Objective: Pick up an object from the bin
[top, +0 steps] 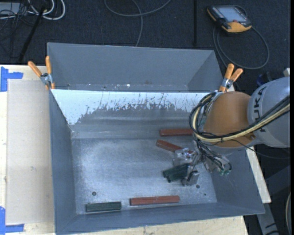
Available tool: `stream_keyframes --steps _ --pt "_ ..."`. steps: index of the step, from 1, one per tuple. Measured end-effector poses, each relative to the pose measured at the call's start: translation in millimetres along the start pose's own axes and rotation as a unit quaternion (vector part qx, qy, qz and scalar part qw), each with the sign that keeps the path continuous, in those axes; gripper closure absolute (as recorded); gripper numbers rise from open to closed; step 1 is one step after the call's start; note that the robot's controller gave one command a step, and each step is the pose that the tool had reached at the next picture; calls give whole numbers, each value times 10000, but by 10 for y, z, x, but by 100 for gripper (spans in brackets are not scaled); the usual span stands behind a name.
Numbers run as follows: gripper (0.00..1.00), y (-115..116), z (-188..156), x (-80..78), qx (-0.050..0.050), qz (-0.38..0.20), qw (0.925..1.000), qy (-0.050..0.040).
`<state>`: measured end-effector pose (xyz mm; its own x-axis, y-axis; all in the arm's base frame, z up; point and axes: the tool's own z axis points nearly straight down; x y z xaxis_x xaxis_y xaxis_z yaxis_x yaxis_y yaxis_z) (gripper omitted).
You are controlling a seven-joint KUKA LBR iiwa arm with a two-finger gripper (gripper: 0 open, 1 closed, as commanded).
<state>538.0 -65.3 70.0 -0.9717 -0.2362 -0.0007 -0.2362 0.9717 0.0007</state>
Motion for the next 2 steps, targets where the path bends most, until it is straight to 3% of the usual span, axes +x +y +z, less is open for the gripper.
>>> stream_keyframes --steps 2 --pt "100 7 -40 12 -7 -7 10000 19"
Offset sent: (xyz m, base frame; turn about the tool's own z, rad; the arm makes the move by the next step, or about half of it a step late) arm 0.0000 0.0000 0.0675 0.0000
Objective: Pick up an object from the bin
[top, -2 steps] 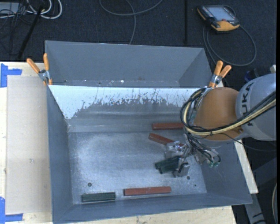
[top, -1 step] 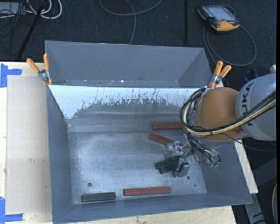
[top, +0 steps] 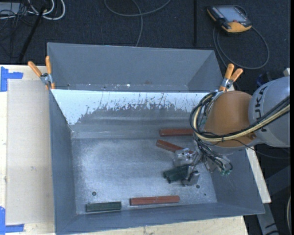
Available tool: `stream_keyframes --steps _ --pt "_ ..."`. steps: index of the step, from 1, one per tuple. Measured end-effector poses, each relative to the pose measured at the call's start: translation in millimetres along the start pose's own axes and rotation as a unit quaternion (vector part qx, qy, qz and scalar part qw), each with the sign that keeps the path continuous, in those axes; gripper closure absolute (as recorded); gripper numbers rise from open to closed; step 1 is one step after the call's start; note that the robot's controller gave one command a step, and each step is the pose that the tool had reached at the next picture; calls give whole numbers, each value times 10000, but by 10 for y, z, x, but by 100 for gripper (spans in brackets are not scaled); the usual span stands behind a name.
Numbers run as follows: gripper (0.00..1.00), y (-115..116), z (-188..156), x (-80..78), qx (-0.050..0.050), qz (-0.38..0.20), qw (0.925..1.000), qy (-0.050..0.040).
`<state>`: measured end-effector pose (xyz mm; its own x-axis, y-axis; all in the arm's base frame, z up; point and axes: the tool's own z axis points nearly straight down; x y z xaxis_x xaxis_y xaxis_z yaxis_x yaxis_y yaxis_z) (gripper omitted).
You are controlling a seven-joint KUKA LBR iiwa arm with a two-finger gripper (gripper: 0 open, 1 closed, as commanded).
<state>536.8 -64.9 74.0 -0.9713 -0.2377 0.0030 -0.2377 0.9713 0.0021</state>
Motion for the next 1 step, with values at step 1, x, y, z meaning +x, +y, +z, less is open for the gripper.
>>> stream_keyframes --steps 1 --pt "100 8 -182 13 -7 2 10000 21"
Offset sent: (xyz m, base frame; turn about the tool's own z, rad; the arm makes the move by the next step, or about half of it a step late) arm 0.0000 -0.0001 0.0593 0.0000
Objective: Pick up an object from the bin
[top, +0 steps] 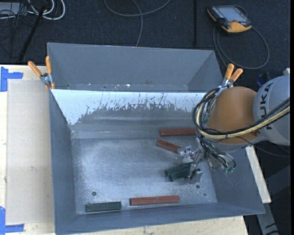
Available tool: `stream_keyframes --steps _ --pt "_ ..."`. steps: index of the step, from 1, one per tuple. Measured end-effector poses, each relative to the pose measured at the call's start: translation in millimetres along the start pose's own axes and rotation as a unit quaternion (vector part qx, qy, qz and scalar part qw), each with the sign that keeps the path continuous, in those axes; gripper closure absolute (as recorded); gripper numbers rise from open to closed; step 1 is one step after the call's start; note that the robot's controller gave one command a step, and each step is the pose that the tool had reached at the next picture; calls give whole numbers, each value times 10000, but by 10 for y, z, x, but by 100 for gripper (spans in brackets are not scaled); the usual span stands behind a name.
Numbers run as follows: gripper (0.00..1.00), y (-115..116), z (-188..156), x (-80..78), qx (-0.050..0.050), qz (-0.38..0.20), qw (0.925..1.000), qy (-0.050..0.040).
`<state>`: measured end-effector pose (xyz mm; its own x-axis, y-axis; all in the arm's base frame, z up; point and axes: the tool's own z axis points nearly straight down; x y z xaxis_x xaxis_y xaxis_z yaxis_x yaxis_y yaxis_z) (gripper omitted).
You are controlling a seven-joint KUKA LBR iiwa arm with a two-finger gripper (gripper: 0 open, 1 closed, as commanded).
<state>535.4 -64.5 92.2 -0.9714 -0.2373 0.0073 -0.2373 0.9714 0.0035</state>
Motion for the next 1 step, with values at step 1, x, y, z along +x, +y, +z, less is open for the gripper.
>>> stream_keyframes --steps 1 --pt "100 -5 -147 -20 14 -3 10000 -35"
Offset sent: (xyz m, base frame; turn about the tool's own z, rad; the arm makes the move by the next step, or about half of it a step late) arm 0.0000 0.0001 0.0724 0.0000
